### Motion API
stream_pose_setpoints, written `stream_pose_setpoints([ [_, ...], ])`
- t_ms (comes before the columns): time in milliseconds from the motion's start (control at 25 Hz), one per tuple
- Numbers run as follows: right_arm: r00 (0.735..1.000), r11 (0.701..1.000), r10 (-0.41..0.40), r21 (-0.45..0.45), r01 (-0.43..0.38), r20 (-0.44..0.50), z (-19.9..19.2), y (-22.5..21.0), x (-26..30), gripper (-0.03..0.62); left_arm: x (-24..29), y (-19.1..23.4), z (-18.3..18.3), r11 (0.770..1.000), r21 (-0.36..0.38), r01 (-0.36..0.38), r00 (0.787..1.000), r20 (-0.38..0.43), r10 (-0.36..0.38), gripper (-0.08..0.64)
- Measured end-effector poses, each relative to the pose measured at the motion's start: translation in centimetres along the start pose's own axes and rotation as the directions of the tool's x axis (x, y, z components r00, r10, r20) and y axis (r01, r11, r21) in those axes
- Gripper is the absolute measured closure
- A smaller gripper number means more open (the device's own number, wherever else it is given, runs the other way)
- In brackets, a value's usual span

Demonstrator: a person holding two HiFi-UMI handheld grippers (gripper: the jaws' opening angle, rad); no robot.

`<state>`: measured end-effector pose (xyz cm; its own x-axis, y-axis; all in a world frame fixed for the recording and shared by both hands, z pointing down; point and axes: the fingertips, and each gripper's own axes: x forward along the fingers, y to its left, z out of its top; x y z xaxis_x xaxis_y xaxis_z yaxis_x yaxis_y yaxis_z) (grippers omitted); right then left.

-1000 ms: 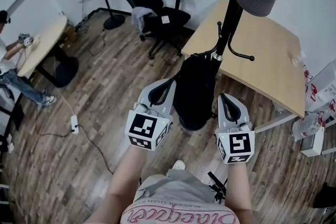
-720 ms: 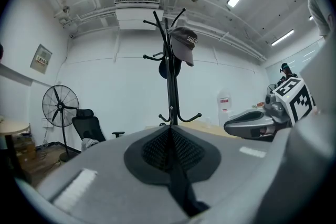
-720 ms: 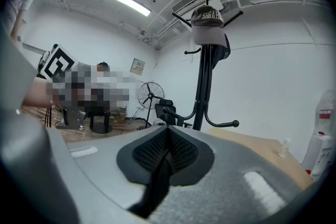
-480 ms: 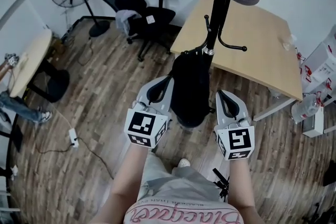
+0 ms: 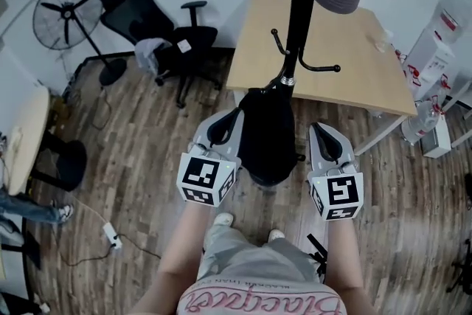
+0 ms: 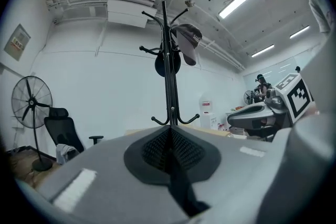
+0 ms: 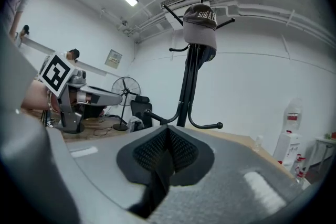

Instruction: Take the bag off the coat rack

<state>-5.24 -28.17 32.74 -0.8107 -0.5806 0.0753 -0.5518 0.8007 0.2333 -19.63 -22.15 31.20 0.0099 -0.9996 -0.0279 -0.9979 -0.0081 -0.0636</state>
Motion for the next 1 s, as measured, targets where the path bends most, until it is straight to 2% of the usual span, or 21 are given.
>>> stream_pose_setpoints([
  [120,0.997,0.996,-0.081,0.037,0.081,-0.010,0.0,0.1,0.6,0.588,0.5,1.5,-0.4,0.998,0.010,0.059,0.998,-0.007,-0.059,0.545],
  [280,0.989,0.985,-0.150,0.085,0.151,-0.014,0.2,1.2,1.3,0.587,0.7,4.1,-0.6,0.993,-0.016,0.115,0.993,0.013,-0.115,0.538],
  [360,0.984,0.980,-0.176,0.095,0.177,-0.020,0.3,1.5,1.6,0.526,1.1,4.6,-0.6,0.988,-0.016,0.155,0.988,0.026,-0.155,0.525],
  [520,0.973,0.966,-0.229,0.113,0.231,-0.025,0.3,2.2,1.6,0.447,1.7,4.9,-1.0,0.970,-0.017,0.242,0.970,0.038,-0.242,0.480],
  [640,0.974,0.966,-0.222,0.124,0.225,-0.038,0.3,3.4,2.2,0.328,2.1,5.4,-1.2,0.955,-0.024,0.295,0.955,0.039,-0.294,0.438],
  [680,0.976,0.967,-0.215,0.130,0.219,-0.044,0.3,3.9,2.5,0.270,2.2,5.5,-1.4,0.951,-0.027,0.309,0.951,0.038,-0.308,0.415],
  [760,0.975,0.965,-0.213,0.144,0.219,-0.055,0.0,4.6,2.8,0.208,2.6,5.7,-1.8,0.941,-0.030,0.336,0.942,0.031,-0.335,0.344],
  [840,0.970,0.958,-0.233,0.154,0.241,-0.067,-0.5,4.7,2.9,0.168,3.1,5.7,-2.3,0.932,-0.040,0.359,0.933,0.023,-0.359,0.257],
  [1000,0.954,0.937,-0.288,0.184,0.299,-0.081,-1.1,4.6,3.3,0.121,3.7,6.6,-3.1,0.916,-0.098,0.390,0.921,0.029,-0.389,0.157],
])
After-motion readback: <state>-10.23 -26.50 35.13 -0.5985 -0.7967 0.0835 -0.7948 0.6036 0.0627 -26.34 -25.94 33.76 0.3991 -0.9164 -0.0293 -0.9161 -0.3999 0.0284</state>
